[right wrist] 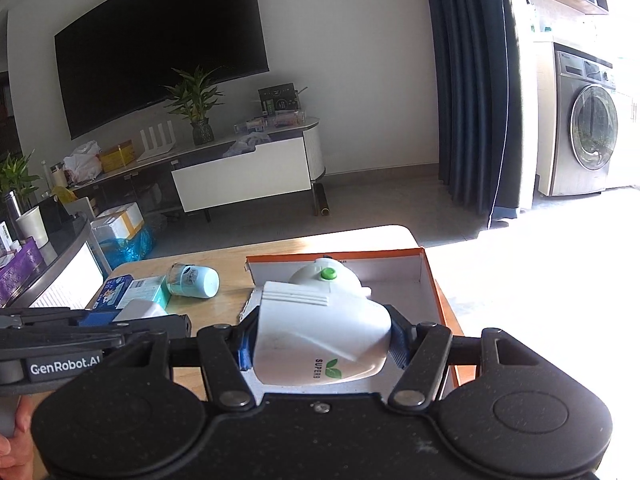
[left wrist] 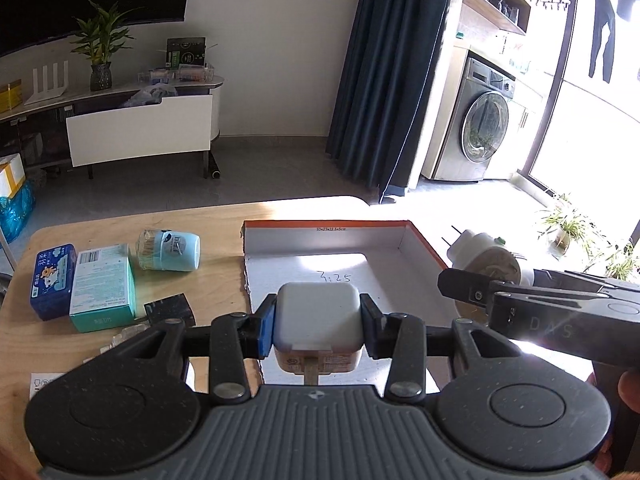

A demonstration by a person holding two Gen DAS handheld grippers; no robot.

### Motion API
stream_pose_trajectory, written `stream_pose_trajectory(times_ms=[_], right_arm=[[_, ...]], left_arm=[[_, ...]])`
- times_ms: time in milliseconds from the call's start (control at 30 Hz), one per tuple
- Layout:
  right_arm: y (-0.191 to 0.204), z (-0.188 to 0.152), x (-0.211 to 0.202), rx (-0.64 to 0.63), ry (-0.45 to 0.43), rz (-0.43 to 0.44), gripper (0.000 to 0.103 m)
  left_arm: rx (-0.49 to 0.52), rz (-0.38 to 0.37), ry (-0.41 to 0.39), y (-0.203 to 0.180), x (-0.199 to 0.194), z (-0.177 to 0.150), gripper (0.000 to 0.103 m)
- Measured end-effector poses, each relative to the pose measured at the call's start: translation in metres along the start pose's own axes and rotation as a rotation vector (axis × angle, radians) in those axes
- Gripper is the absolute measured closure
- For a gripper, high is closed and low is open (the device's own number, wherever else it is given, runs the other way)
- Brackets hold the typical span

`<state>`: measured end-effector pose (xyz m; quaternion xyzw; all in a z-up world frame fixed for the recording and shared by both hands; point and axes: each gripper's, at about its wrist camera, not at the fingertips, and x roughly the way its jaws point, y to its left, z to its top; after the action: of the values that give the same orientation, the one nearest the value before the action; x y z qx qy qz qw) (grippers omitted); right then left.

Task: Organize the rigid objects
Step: 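Carry the charger in left gripper and plug device in right gripper over the orange-rimmed tray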

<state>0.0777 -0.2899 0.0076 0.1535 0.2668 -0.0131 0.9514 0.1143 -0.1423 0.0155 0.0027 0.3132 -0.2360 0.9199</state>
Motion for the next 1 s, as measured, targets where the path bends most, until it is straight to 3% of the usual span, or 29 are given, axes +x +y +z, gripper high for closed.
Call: stream_pose_trajectory(times_ms=[1000], right_arm=[[-0.024,0.029,0.049,-0.017,0.036,-0.028,0.030]], left_arm=[[0.026,-0.011,0.041,-0.012,0.049,0.017,0.061]])
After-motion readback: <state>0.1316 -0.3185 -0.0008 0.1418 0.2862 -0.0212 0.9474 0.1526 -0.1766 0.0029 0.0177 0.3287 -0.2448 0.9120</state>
